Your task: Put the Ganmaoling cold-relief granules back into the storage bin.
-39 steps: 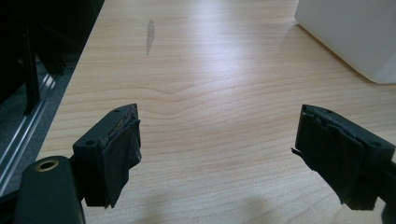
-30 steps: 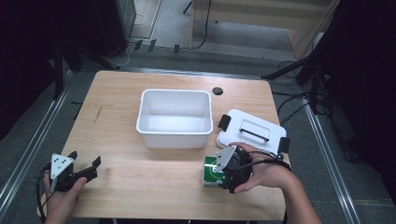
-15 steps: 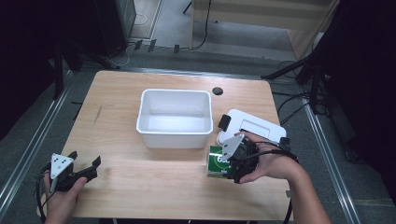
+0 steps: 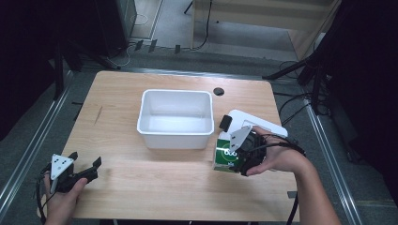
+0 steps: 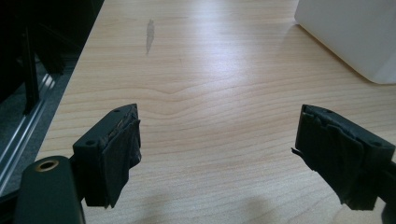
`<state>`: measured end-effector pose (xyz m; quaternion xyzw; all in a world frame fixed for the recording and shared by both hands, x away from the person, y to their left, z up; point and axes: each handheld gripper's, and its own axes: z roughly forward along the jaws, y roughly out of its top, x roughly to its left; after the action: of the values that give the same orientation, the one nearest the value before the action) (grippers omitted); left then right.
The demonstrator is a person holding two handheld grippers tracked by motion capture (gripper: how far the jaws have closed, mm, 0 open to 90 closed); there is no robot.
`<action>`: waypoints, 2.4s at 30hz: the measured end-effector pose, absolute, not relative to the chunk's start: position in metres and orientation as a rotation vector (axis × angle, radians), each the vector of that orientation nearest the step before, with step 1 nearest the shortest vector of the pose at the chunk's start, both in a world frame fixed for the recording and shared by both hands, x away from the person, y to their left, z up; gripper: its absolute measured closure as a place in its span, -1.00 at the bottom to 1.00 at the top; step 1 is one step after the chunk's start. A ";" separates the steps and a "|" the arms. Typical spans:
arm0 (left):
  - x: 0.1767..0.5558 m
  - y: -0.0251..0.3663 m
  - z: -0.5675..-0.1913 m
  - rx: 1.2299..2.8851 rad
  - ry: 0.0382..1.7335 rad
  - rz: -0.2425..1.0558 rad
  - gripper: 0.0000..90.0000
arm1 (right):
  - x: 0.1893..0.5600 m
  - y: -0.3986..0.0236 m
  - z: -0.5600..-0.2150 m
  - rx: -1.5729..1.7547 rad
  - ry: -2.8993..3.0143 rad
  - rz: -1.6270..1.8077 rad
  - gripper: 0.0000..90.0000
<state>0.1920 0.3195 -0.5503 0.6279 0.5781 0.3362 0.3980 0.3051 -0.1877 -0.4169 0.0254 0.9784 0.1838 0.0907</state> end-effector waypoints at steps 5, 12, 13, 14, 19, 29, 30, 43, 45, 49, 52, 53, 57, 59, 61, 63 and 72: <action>0.192 0.319 -0.550 1.589 1.465 0.849 -0.67 | 0.312 -0.194 -0.411 0.097 2.896 0.547 -0.63; 0.192 0.319 -0.550 1.588 1.464 0.850 -0.67 | 0.323 -0.202 -0.403 0.121 2.877 0.529 -0.63; 0.192 0.319 -0.550 1.588 1.464 0.850 -0.67 | 0.324 -0.203 -0.402 0.128 2.874 0.526 -0.63; 0.192 0.319 -0.550 1.588 1.464 0.850 -0.67 | 0.326 -0.204 -0.401 0.132 2.874 0.529 -0.63; 0.192 0.319 -0.550 1.588 1.465 0.850 -0.67 | 0.334 -0.208 -0.396 0.162 2.871 0.542 -0.63; 0.192 0.319 -0.550 1.588 1.464 0.849 -0.67 | 0.350 -0.215 -0.388 0.205 2.859 0.551 -0.62; 0.192 0.319 -0.550 1.588 1.465 0.849 -0.67 | 0.351 -0.215 -0.387 0.218 2.858 0.551 -0.62; 0.192 0.319 -0.550 1.589 1.464 0.849 -0.67 | 0.374 -0.220 -0.376 0.272 2.849 0.560 -0.62; 0.192 0.319 -0.550 1.588 1.464 0.849 -0.67 | 0.377 -0.219 -0.375 0.281 2.852 0.553 -0.62; 0.192 0.319 -0.550 1.588 1.465 0.849 -0.67 | 0.381 -0.216 -0.369 0.285 2.855 0.545 -0.62; 0.192 0.319 -0.550 1.588 1.464 0.849 -0.67 | 0.386 -0.214 -0.365 0.295 2.849 0.555 -0.62; 0.192 0.319 -0.550 1.588 1.465 0.849 -0.67 | 0.388 -0.213 -0.364 0.291 2.848 0.562 -0.62; 0.192 0.320 -0.550 1.587 1.464 0.847 -0.67 | 0.393 -0.208 -0.360 0.303 2.855 0.557 -0.62; 0.192 0.320 -0.550 1.587 1.464 0.847 -0.67 | 0.395 -0.205 -0.358 0.303 2.860 0.549 -0.62; 0.192 0.320 -0.550 1.586 1.463 0.845 -0.67 | 0.398 -0.203 -0.356 0.304 2.862 0.555 -0.62; 0.192 0.320 -0.550 1.583 1.462 0.841 -0.67 | 0.402 -0.202 -0.355 0.321 2.861 0.574 -0.62; 0.191 0.321 -0.550 1.577 1.465 0.831 -0.67 | 0.408 -0.198 -0.339 0.316 2.847 0.551 -0.62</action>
<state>0.1914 0.3212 -0.5499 0.6250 0.5803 0.3294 0.4051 0.4083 -0.1976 -0.3386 0.1077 0.9698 0.1877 0.1122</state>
